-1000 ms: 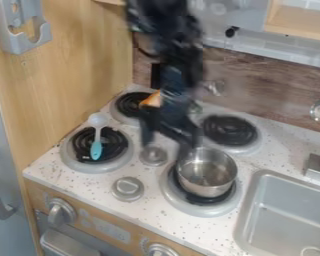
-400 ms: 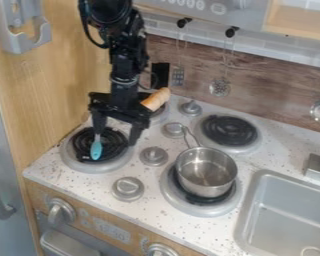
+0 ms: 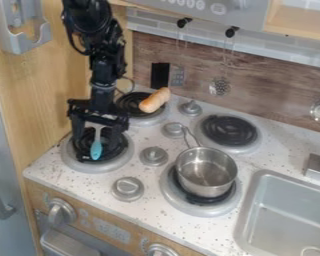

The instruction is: Moved the blue spoon to the top right burner

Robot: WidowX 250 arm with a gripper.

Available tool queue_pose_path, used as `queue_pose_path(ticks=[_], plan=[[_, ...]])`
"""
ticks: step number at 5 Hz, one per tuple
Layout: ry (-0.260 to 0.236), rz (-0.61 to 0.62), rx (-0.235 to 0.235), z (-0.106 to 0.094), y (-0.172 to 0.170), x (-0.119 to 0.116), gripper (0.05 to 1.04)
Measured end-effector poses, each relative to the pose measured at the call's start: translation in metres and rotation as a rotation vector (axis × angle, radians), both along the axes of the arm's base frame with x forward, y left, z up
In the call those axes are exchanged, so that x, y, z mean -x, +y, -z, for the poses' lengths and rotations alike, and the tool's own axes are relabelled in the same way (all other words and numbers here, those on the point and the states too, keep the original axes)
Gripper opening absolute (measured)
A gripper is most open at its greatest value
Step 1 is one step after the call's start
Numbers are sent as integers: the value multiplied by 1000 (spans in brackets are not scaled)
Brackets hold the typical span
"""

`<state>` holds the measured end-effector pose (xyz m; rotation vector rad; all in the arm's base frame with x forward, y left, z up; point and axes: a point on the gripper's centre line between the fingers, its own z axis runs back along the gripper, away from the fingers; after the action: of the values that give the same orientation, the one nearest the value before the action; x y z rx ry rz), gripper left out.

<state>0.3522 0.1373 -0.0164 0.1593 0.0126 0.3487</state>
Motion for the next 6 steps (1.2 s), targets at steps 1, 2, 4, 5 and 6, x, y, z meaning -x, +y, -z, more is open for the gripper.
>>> queue_pose_path(ticks=[1,2,4,5,6], plan=[[36,-94,22,24,17,5,999],[32,-154,58,31,20,4,999],[-4,-189,103,35,15,-8,946],[4,-153,71,35,9,-11,699],[-1,-125,48,37,1,-15,452]])
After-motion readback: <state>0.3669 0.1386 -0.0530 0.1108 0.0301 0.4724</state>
